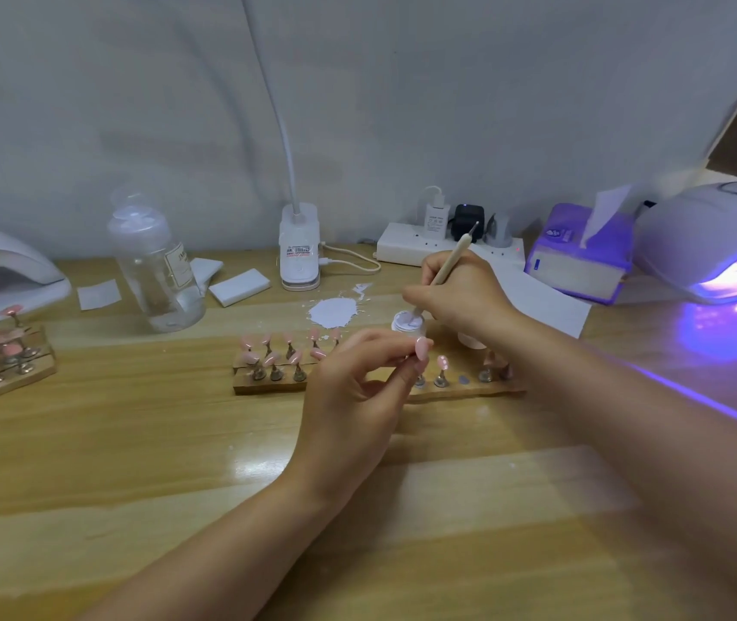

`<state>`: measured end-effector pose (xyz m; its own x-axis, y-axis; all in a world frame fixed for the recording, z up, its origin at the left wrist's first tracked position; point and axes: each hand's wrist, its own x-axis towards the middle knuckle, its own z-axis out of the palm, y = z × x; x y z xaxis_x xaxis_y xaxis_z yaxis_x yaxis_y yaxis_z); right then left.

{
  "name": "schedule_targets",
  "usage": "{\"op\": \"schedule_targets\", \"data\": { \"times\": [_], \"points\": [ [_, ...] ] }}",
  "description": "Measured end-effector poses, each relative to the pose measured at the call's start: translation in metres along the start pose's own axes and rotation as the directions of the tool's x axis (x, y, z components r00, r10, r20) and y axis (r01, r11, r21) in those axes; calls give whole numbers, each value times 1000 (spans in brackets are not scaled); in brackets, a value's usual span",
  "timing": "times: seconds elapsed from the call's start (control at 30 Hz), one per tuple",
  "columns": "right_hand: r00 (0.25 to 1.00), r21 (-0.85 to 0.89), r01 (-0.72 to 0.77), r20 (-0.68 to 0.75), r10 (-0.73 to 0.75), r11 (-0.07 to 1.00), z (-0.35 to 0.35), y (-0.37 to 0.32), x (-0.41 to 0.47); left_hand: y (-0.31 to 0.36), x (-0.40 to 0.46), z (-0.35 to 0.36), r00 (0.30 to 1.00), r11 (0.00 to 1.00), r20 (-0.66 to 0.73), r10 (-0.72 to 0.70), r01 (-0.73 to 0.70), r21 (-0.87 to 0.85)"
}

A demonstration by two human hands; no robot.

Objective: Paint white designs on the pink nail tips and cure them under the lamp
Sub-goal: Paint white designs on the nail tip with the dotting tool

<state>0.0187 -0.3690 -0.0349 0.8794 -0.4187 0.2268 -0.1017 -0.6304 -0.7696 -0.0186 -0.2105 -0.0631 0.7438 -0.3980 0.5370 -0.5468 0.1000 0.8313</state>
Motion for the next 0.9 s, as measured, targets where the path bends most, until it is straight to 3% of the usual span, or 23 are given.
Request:
{"op": "schedule_targets", "data": {
  "times": [0.63,0.8,0.9],
  "points": [
    [997,-69,59,62,-55,996,-3,-3,1,1,0,-2,999,999,24,34,-34,-2],
    [984,255,93,-172,-49,962,-20,-15,-11,2,0,-1,999,1000,35,21,-21,-7],
    [982,495,106,-191,-11,862,-33,-20,-33,3,0,-2,997,999,62,34,-33,-15]
  ]
}}
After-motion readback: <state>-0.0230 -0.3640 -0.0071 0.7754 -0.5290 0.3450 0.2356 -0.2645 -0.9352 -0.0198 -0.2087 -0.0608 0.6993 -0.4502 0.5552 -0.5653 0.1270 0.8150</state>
